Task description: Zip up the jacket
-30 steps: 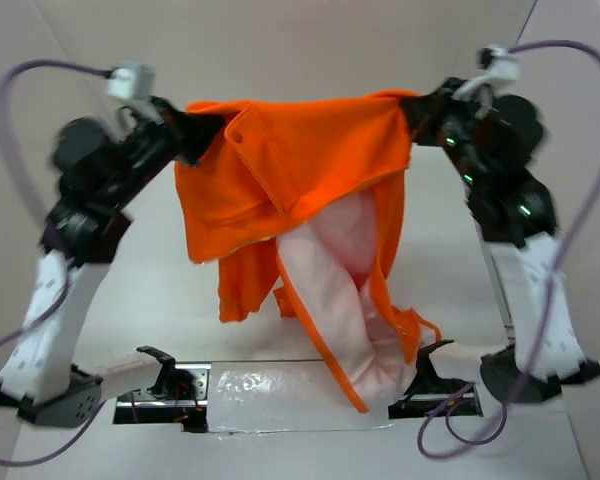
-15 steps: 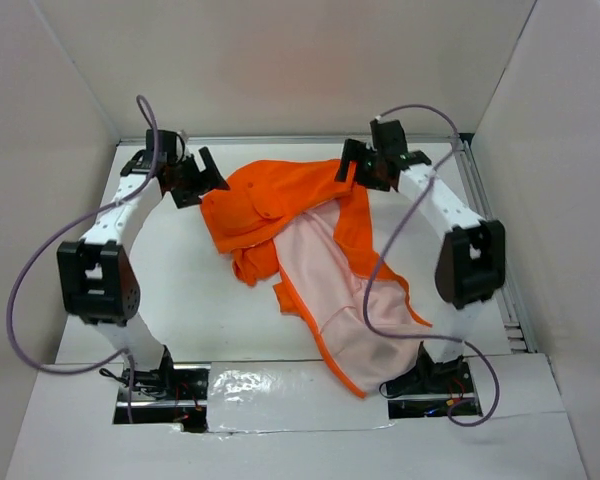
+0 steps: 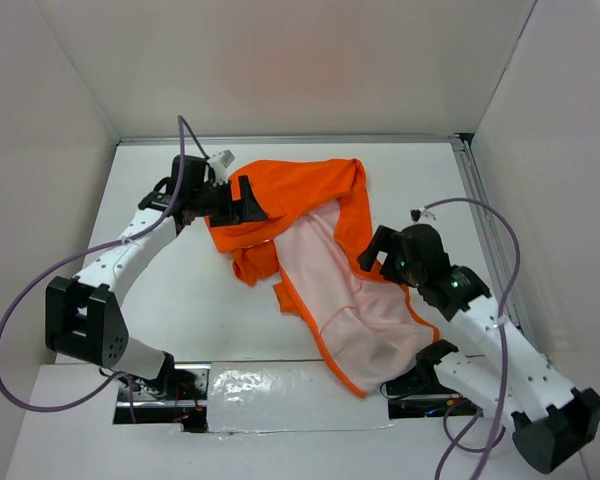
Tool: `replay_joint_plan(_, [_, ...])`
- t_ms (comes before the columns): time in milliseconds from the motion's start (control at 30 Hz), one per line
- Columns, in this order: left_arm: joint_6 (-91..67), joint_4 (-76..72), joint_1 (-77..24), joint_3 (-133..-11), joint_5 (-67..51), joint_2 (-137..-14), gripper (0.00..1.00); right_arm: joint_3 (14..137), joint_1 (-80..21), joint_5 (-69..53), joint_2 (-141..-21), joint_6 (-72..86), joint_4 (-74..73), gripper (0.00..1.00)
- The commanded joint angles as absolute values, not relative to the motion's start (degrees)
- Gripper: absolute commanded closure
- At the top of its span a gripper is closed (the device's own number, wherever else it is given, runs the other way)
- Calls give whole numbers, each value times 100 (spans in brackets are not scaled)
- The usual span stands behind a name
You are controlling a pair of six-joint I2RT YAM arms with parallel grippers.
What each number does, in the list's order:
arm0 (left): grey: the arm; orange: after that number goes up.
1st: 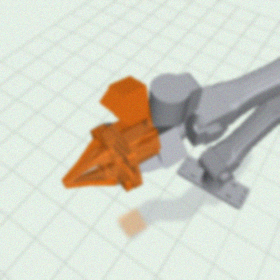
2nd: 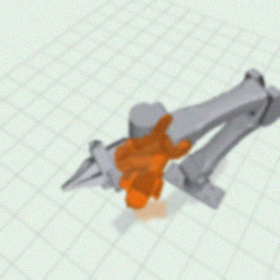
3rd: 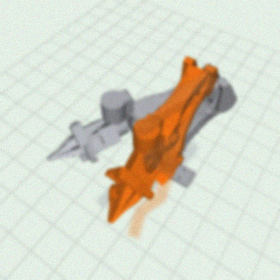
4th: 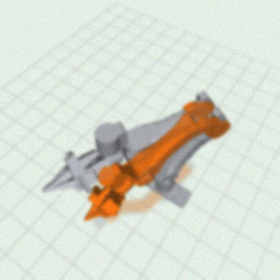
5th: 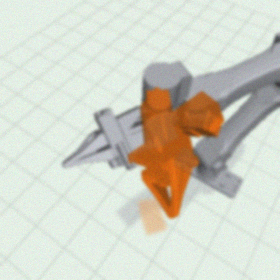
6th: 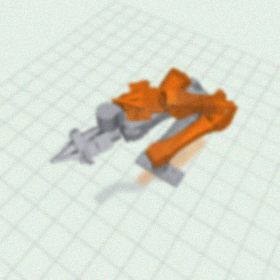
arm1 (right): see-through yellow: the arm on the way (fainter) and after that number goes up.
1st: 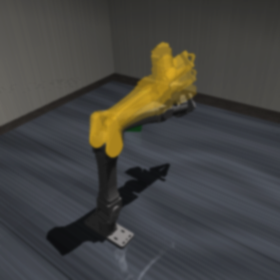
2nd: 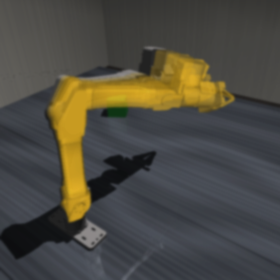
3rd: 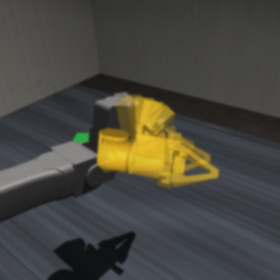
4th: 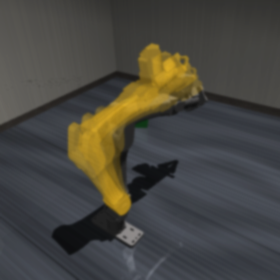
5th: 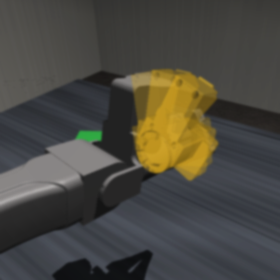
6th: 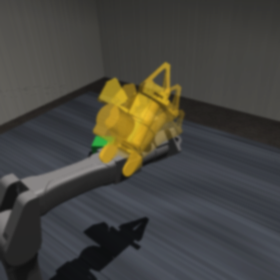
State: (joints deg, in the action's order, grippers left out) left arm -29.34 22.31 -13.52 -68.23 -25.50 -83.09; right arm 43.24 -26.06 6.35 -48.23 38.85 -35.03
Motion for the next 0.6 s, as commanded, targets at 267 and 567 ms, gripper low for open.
replay_joint_plan(267, [-2558, 1644, -2399, -7119, -3198, -9430, 1, 3946, -3015, 1703, -4665, 4245, -3568, 38])
replay_joint_plan(567, [-2461, 1626, -2540, -7523, -3313, -10326, 1, 5842, -2525, 3708, -5949, 4290, -3656, 100])
